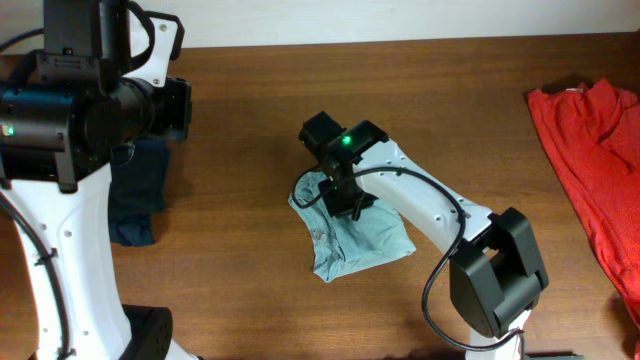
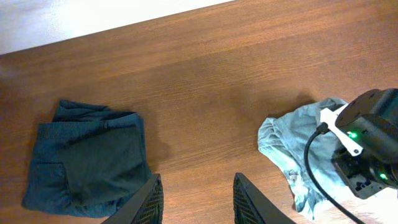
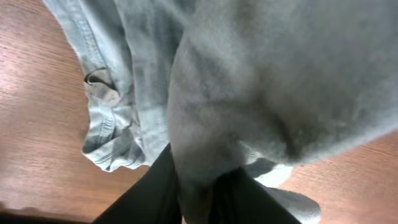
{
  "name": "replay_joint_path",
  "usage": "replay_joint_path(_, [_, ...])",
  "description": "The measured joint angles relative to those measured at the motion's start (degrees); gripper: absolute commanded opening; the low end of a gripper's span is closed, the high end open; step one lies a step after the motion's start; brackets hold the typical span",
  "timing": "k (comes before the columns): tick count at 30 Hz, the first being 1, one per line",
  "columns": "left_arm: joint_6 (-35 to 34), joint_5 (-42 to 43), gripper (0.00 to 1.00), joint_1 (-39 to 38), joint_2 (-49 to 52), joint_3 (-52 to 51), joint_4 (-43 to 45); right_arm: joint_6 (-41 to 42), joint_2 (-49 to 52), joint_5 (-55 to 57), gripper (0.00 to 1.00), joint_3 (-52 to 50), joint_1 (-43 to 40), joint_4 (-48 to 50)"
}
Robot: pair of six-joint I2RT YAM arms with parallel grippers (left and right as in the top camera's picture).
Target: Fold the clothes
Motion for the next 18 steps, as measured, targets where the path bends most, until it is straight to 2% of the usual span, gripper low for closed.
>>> replay_joint_path(4, [0.0,0.0,0.37,0.0,0.0,0.0,0.0,0.1,0.1,1.2,0.14,2.3,-1.0,-5.5])
replay_joint_path(9, [0.0,0.0,0.38,0.0,0.0,0.0,0.0,0.1,0.1,3.8,0.15,11.2,-1.0,-13.2])
replay_joint_path(18, [0.0,0.0,0.38,0.0,0.0,0.0,0.0,0.1,1.3,2.6,0.15,14.7,3.3,-12.2])
